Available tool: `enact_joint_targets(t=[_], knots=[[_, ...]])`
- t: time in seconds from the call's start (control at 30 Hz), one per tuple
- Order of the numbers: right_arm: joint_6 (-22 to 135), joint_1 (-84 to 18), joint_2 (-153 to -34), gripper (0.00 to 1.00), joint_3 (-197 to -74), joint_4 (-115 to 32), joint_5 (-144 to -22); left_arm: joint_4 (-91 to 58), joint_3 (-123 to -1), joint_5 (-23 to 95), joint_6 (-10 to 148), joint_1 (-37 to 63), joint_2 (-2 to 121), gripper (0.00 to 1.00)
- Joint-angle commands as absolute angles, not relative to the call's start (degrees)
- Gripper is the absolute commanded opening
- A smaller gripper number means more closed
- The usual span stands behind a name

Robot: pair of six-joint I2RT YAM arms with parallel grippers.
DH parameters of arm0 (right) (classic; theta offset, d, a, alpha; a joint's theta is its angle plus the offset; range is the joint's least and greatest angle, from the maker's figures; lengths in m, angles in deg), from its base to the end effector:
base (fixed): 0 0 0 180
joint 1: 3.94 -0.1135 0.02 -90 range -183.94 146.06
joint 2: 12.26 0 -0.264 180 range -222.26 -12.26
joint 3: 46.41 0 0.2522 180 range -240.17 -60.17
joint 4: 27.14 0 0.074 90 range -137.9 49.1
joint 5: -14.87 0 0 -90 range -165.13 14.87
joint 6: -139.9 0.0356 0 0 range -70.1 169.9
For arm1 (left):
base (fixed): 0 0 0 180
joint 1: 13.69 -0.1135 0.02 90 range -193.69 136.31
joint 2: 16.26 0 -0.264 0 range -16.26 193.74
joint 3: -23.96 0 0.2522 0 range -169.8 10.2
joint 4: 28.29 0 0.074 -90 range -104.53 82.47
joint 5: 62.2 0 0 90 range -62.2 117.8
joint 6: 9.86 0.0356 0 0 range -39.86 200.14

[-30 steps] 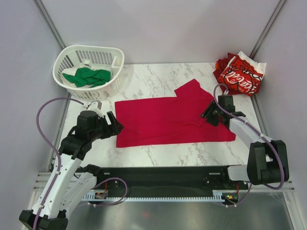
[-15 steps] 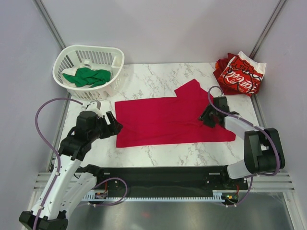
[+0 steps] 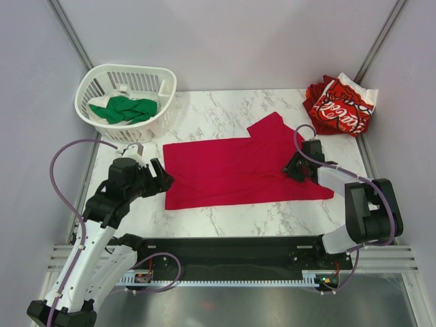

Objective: Fold and stack the t-shirts
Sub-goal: Fold the tshirt

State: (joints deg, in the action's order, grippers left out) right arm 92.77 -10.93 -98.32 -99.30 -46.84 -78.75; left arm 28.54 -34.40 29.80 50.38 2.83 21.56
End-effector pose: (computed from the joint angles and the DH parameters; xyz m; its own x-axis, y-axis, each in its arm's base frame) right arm 0.2767 0.0362 0.1516 -0.6883 0.5997 -0.4081 0.4216 0.7886 0.4476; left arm 0.1300 -0.0398 0.2990 -0.6470 -0.3255 -0.6895 -0.0115 0.9084 -0.4180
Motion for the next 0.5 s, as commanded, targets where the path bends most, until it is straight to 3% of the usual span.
enact_joint_targets(t=[0.0,0.33,0.47], knots=[[93.14,-11.06,-98.83,0.4,-98.23,-45.74,-77.6,26.25,-34.18,29.2,52.63,2.84,21.36,0.81],[92.79,-11.15,-95.93,0.06,-101.3,-47.67,-78.03,26.34,-34.18,29.11,52.63,2.84,21.53,0.81],[93.05,-12.03,-97.86,0.02,-103.76,-47.67,-78.56,26.34,-34.18,28.94,52.54,2.84,21.54,0.81]])
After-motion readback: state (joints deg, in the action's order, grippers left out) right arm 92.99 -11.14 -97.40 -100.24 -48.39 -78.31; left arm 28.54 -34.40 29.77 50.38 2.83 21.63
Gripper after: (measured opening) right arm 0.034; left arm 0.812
